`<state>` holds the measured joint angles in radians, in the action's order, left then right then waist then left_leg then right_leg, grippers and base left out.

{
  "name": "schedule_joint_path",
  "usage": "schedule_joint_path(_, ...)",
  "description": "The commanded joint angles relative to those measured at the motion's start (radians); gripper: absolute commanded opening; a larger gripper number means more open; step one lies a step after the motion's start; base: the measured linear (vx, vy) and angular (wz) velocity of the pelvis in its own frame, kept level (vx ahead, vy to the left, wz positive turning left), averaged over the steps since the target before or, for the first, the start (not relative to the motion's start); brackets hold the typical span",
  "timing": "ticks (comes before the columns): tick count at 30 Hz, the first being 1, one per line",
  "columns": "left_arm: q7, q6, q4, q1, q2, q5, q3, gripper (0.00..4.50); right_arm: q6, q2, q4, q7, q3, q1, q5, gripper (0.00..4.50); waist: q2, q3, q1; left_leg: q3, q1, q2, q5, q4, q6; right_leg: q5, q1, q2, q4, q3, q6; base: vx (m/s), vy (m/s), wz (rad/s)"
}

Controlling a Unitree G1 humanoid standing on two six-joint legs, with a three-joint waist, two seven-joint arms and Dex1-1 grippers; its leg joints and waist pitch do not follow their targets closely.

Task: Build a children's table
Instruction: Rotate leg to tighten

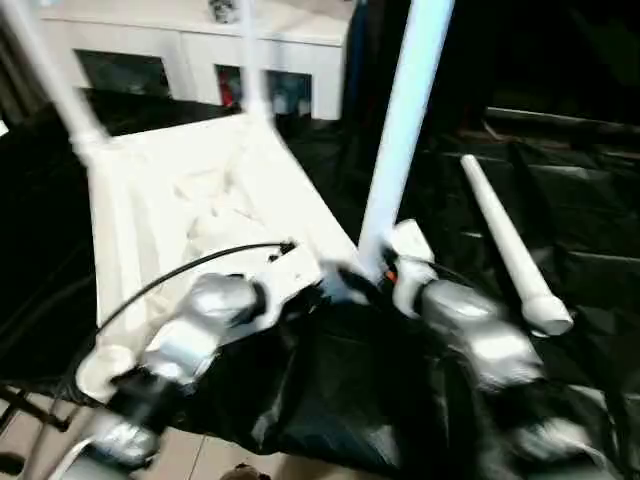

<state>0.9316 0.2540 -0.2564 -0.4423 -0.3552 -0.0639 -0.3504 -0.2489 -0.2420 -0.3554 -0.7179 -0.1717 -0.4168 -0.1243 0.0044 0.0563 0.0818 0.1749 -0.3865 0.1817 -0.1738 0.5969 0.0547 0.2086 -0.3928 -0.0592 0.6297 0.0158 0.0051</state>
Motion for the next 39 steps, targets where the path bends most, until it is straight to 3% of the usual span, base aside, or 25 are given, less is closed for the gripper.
schedule_joint_path(1,0.033,-0.059,0.043,0.003,0.009,0.056,-0.009,0.00,0.004,-0.018,0.047,-0.065,-0.029,0.012,-0.017,3.52,-0.003,-0.062,-0.001,-0.011,0.023,0.042,-0.227,-0.073,-0.010,0.160,0.035,-0.068,-0.082,-0.033,-0.209,0.000,0.000,0.00)
schedule_joint_path(4,0.107,-0.066,0.073,0.022,-0.030,0.085,-0.002,0.00,0.012,-0.100,0.117,-0.198,-0.061,0.044,-0.036,3.52,-0.006,-0.063,0.007,-0.013,0.023,0.045,-0.228,-0.073,-0.011,0.181,0.037,-0.071,-0.082,-0.035,-0.194,0.000,0.000,0.00)
schedule_joint_path(9,0.184,-0.057,0.110,0.044,-0.074,0.114,-0.007,0.00,-0.008,-0.154,0.175,-0.290,-0.094,0.067,-0.051,3.52,-0.004,-0.063,0.004,-0.011,0.021,0.044,-0.212,-0.073,-0.025,0.147,0.032,-0.067,-0.079,-0.033,-0.214,0.000,0.000,0.00)
schedule_joint_path(17,0.202,-0.062,0.114,0.054,-0.085,0.112,-0.009,0.00,-0.017,-0.161,0.191,-0.315,-0.123,0.075,-0.036,2.86,-0.010,-0.062,0.005,-0.011,0.021,0.044,-0.210,-0.073,-0.020,0.186,0.032,-0.070,-0.081,-0.034,-0.206,0.000,0.000,0.00)
schedule_joint_path(25,0.171,-0.059,0.103,0.057,-0.075,0.097,0.005,0.00,-0.034,-0.145,0.195,-0.297,-0.132,0.091,-0.039,2.73,-0.011,-0.063,0.005,-0.011,0.020,0.044,-0.198,-0.072,-0.025,0.167,0.032,-0.069,-0.079,-0.033,-0.207,0.000,0.000,0.00)
schedule_joint_path(29,0.024,-0.020,0.042,0.015,-0.015,0.050,0.037,0.00,-0.040,-0.028,0.094,-0.061,-0.060,0.082,-0.006,2.72,-0.011,-0.057,-0.002,-0.010,0.023,0.040,-0.239,-0.075,0.002,0.252,0.024,-0.069,-0.088,-0.034,-0.195,0.000,0.000,0.00)
schedule_joint_path(32,-0.082,0.017,0.005,-0.027,0.054,0.024,0.046,0.00,-0.078,0.073,-0.001,0.141,0.003,0.053,0.005,2.72,-0.009,-0.058,-0.012,-0.017,0.021,0.039,-0.264,-0.082,0.034,0.318,0.026,-0.070,-0.091,-0.033,-0.169,0.000,0.000,0.00)
schedule_joint_path(36,-0.174,0.068,-0.013,-0.069,0.134,-0.009,0.029,0.00,-0.087,0.167,-0.071,0.294,0.037,0.022,0.013,2.72,-0.001,-0.061,-0.022,-0.018,0.022,0.038,-0.269,-0.080,0.041,0.290,0.025,-0.070,-0.091,-0.034,-0.171,0.000,0.000,0.00)
schedule_joint_path(38,-0.198,0.081,-0.016,-0.077,0.164,-0.014,0.021,0.00,-0.084,0.199,-0.090,0.326,0.039,0.006,0.017,2.72,-0.003,-0.062,-0.022,-0.017,0.021,0.037,-0.262,-0.078,0.036,0.264,0.027,-0.069,-0.092,-0.035,-0.173,0.000,0.000,0.00)
schedule_joint_path(39,-0.205,0.084,-0.019,-0.079,0.175,-0.018,0.019,0.00,-0.081,0.214,-0.098,0.335,0.044,-0.002,0.019,2.72,0.002,-0.063,-0.025,-0.017,0.018,0.037,-0.250,-0.079,0.033,0.237,0.027,-0.069,-0.090,-0.035,-0.179,0.000,0.000,0.00)
